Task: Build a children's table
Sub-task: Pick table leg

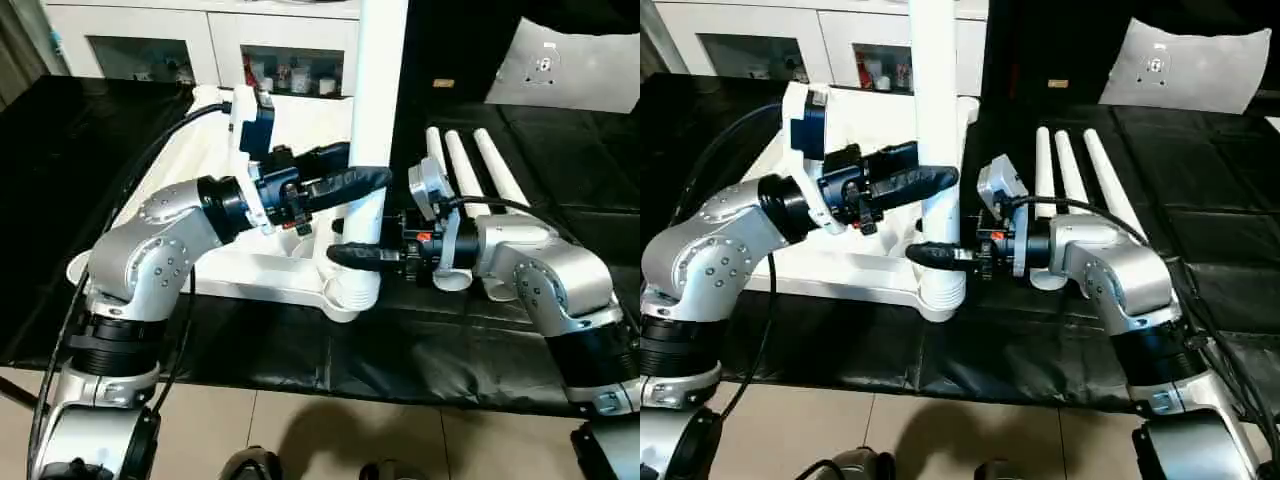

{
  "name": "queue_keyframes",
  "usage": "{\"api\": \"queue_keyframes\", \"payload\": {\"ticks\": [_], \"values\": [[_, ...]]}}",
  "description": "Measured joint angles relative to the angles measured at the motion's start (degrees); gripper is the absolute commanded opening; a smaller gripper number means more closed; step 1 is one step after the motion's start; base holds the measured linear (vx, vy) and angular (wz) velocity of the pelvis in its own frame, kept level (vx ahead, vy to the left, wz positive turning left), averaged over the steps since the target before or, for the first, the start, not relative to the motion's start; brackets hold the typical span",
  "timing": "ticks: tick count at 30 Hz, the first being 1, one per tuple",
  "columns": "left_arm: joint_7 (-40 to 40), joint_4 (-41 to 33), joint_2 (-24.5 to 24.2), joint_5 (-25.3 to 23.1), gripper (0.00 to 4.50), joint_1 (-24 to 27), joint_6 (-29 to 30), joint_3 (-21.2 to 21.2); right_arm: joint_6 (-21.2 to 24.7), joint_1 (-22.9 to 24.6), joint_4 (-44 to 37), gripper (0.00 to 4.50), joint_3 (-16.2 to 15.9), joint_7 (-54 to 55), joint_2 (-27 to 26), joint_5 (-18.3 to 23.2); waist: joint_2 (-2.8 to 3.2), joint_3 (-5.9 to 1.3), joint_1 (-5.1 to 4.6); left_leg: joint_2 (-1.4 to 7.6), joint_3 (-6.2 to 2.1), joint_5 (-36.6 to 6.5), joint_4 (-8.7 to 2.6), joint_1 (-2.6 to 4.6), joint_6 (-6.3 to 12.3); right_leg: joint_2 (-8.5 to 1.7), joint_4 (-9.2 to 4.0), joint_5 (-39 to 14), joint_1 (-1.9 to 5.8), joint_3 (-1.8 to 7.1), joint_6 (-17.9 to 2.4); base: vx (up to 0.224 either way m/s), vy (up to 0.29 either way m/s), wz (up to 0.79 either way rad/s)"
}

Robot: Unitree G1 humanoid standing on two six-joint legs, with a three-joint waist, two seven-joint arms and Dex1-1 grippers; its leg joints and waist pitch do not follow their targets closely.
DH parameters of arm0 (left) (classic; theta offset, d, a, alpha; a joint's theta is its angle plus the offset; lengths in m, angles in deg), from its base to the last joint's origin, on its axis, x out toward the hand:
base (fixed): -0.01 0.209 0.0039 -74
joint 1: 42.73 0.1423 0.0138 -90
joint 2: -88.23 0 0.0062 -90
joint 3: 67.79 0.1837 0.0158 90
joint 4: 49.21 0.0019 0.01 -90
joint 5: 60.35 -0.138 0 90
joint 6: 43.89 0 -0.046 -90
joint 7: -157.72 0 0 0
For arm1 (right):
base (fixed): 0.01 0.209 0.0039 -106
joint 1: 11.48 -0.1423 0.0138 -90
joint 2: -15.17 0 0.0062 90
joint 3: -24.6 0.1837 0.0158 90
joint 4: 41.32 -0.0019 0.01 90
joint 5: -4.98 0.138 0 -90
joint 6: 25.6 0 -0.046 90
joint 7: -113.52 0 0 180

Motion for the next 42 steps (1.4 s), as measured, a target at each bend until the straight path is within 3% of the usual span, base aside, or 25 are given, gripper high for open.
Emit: {"api": "queue_keyframes", "payload": {"ticks": [4,5,6,10,18,24,26,42], "values": [[0.74,0.66,0.07,-0.25,1.81,-0.53,0.11,0.11,0.05,0.0,0.16,1.88,0.11,0.86,-0.3,-0.03,0.0,0.0,0.01,0.0,0.0,0.01,0.0,0.0,0.01,0.0,0.01,0.01,0.0,0.0,-0.01,0.0,0.0,0.0],[0.89,1.02,0.09,-0.33,2.37,-0.89,0.19,0.21,0.06,0.0,0.35,1.88,0.22,1.18,-0.56,-0.04,0.0,0.0,0.01,0.0,0.0,0.01,0.0,0.0,0.02,0.0,0.01,0.02,0.0,0.0,-0.02,0.0,0.0,0.0],[0.92,1.08,0.09,-0.35,2.51,-1.01,0.29,0.2,0.05,0.01,0.36,1.88,0.27,1.43,-0.72,-0.08,0.0,0.0,0.01,0.0,0.01,0.01,0.0,0.0,0.02,-0.01,0.01,0.02,0.0,0.0,-0.02,0.0,0.0,0.0],[2.57,1.09,0.93,-0.41,2.75,-1.16,0.51,0.05,-0.34,0.02,0.38,1.88,0.63,4.0,-1.73,-1.32,0.0,0.0,-0.03,0.0,0.01,0.01,0.0,0.0,0.01,-0.01,0.01,0.03,0.0,0.0,-0.03,0.0,0.0,0.0],[11.05,-0.49,3.23,-6.99,3.32,0.07,-4.13,0.18,-0.4,0.83,0.38,1.88,2.59,10.85,-4.92,-2.1,0.0,0.0,-0.15,0.0,0.02,0.01,0.0,-0.02,0.01,-0.03,-0.01,0.03,0.0,0.0,-0.03,0.0,0.0,0.0],[20.89,-4.77,7.05,-11.85,3.32,2.11,-4.77,1.76,-0.39,1.07,0.46,1.88,3.61,14.13,-7.02,-2.34,-0.01,0.01,-0.35,0.0,0.02,0.01,0.0,-0.02,0.01,-0.02,-0.02,0.02,-0.01,0.0,-0.02,0.0,0.0,0.0],[22.34,-5.22,7.83,-11.98,2.98,3.0,-4.64,1.94,-0.39,1.09,0.47,1.88,3.32,14.6,-7.27,-2.44,-0.03,0.02,-0.38,0.0,0.02,0.01,0.0,-0.02,0.01,-0.01,-0.01,0.02,-0.02,0.0,-0.02,0.0,0.0,0.0],[25.81,-7.07,9.65,-12.98,1.91,5.36,-1.94,3.99,-0.48,1.07,0.46,1.88,3.36,15.28,-7.88,-3.61,-0.04,0.03,-0.47,0.0,0.02,0.01,-0.01,-0.03,0.01,-0.02,-0.05,0.02,-0.03,0.0,0.0,0.0,0.0,0.0]]}}
